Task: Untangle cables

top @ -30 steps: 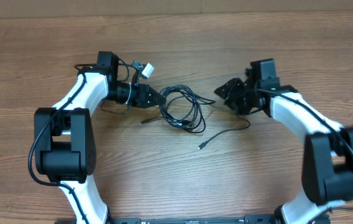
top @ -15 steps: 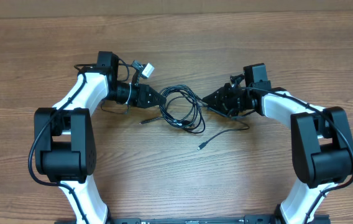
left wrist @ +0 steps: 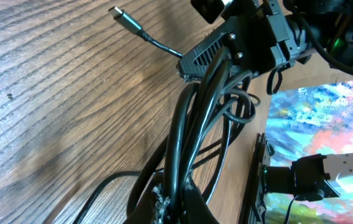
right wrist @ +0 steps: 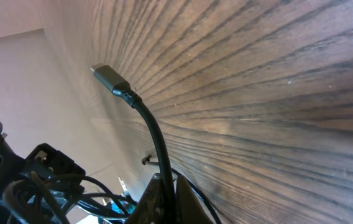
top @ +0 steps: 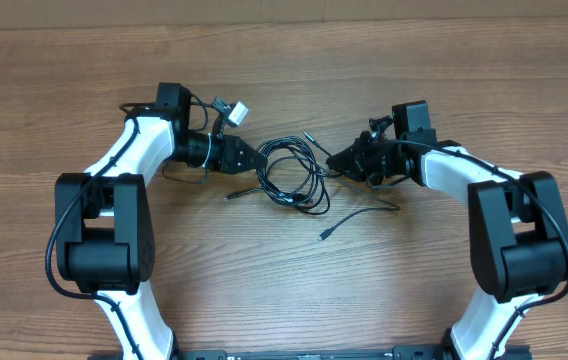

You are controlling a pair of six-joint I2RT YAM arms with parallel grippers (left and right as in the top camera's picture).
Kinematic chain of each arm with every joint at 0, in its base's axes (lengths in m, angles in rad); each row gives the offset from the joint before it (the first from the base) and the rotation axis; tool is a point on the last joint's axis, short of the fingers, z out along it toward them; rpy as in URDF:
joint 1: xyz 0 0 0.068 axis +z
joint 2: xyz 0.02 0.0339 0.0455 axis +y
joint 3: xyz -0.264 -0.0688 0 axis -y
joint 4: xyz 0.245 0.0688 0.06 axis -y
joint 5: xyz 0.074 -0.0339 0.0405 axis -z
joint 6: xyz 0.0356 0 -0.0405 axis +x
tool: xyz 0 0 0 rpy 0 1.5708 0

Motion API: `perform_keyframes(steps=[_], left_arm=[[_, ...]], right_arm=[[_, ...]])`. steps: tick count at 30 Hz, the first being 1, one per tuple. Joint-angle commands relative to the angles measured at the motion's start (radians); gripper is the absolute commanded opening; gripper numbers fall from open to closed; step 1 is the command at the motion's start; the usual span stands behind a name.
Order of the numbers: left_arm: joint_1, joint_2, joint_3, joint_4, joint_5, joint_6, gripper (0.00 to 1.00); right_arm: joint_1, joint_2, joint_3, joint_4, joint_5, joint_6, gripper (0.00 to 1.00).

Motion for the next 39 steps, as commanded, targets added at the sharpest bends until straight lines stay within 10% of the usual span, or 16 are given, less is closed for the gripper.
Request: perform_keyframes(steps=[1, 16, 29, 39], left_arm=[[-0.002, 0.006, 0.016, -0.002, 0.037, -0.058, 0.04], [-0.002, 0.006, 0.016, 0.005, 0.038, -0.172, 0.04], [-0.002, 0.006, 0.016, 0.005, 0.039, -0.205, 0.04], [-0.002, 0.006, 0.016, 0.005, 0.039, -0.205, 0.04]], right_arm=[[0.004, -0.114, 0.002, -0.005, 0.034, -0.013, 0.04], [0.193, -0.477, 0.002, -0.231, 0.548, 0.071, 0.04], [0.583, -0.472, 0.001, -0.156, 1.28, 0.164, 0.04], [0.624, -0.368, 0.001, -0.077, 1.368, 0.159, 0.04]])
